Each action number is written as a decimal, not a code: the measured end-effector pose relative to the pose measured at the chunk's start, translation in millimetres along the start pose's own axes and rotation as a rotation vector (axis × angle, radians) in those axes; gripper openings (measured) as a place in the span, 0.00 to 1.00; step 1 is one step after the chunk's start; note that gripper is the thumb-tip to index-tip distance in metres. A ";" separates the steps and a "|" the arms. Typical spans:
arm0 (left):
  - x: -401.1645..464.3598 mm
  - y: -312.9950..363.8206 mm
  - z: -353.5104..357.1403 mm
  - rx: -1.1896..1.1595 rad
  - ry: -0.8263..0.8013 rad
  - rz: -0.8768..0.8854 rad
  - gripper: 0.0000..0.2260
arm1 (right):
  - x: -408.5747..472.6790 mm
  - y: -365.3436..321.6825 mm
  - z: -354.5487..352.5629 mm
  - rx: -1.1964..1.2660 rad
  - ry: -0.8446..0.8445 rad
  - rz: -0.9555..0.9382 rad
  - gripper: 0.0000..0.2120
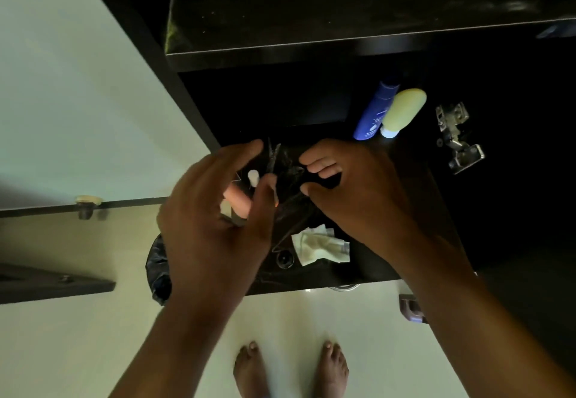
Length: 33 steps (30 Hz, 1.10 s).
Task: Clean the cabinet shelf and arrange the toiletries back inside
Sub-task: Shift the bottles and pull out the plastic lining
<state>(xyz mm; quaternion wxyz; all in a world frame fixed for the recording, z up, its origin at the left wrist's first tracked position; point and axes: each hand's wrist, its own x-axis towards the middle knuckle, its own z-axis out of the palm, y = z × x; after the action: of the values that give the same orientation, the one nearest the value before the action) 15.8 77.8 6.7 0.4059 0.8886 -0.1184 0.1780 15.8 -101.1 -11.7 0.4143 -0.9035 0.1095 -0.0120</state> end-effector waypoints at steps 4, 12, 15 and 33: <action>2.4 -34.0 -13.6 0.050 -0.111 -0.086 0.20 | 6.3 -2.6 27.4 -0.041 -0.073 -0.053 0.18; -5.3 -67.2 -5.9 0.138 -0.296 -0.157 0.28 | 8.3 -4.4 62.0 -0.209 -0.079 -0.093 0.15; -9.4 -72.4 -0.8 0.116 -0.294 -0.164 0.27 | 8.7 -1.2 71.8 -0.249 -0.076 -0.105 0.15; 1.5 -28.3 -13.2 -0.011 -0.162 -0.015 0.23 | 3.9 21.4 42.1 -0.098 0.070 -0.060 0.07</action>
<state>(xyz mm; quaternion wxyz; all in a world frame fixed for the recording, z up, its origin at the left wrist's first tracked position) 24.3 106.0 -3.8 0.4011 0.8987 -0.1449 0.1020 20.3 -84.1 -55.7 0.3649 -0.9246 0.0972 -0.0503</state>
